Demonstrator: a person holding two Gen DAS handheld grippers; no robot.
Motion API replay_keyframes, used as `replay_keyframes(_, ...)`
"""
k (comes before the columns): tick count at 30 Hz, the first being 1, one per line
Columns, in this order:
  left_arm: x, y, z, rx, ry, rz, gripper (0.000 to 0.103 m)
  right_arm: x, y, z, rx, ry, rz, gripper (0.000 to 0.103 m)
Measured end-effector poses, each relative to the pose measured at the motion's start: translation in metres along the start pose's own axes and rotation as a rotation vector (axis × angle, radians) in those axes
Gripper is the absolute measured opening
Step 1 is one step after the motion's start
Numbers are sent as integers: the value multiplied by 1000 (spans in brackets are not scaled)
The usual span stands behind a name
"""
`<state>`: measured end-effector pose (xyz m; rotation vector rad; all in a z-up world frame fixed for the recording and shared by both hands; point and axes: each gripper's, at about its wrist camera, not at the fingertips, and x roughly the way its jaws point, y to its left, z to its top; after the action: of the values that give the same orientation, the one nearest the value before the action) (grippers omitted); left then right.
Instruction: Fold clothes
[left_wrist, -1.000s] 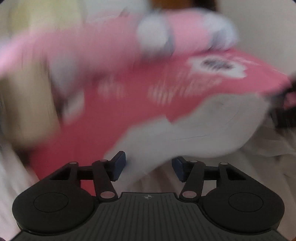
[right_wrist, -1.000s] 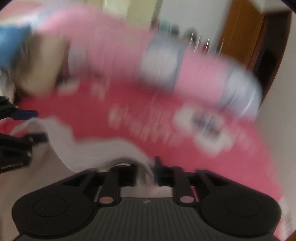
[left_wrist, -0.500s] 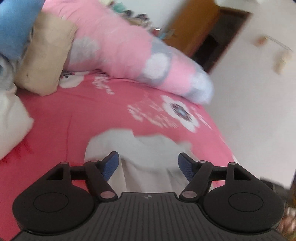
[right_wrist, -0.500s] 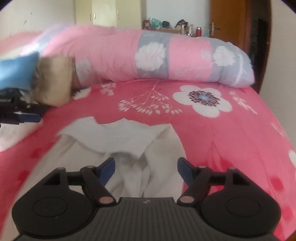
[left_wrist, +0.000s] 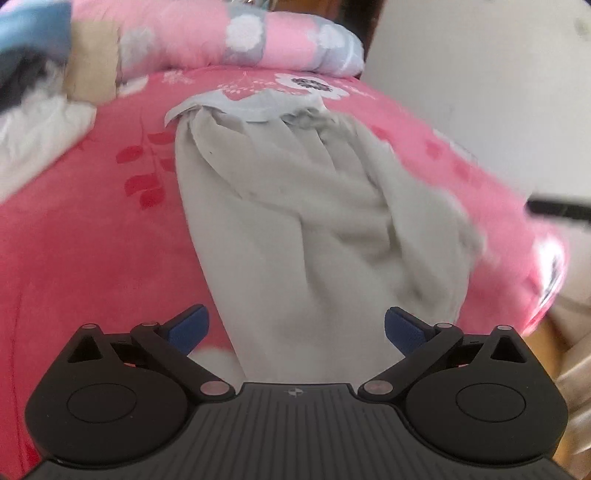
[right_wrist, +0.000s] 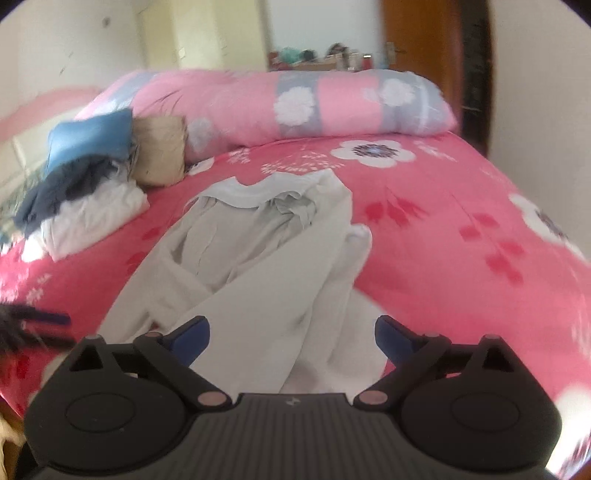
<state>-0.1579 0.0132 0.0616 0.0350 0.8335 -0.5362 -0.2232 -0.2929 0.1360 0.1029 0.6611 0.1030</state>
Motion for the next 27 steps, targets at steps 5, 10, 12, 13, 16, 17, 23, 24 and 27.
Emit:
replay_keyframes(5, 13, -21, -26, 100, 31, 44, 60, -36, 28, -43, 13, -60, -91, 98)
replay_keyframes(10, -13, -9, -27, 110, -64, 76, 4, -60, 37, -61, 12, -78, -149, 98)
replay_keyframes(12, -36, 4, -22, 73, -147, 110, 0, -64, 39, -64, 13, -75, -172, 98)
replay_keyframes(13, -47, 14, -18, 53, -188, 129, 0, -65, 39, -63, 15, -77, -179, 98)
replay_keyframes(16, -76, 49, 2, -2, -292, 215, 0, -65, 40, -60, 36, -87, -185, 98)
replay_keyframes(17, -84, 62, 10, -14, -323, 261, 0, -64, 40, -59, 43, -90, -185, 98)
replay_keyframes(23, -100, 114, 35, -147, -319, 205, 3, -37, 47, -49, 80, -60, -115, 98)
replay_keyframes(24, -96, 114, 32, -170, -297, 147, 9, -28, 46, -47, 95, -51, -104, 98)
replay_keyframes(27, -77, 106, 19, -217, -214, -33, 78, 4, 42, -42, 158, -28, -68, 99)
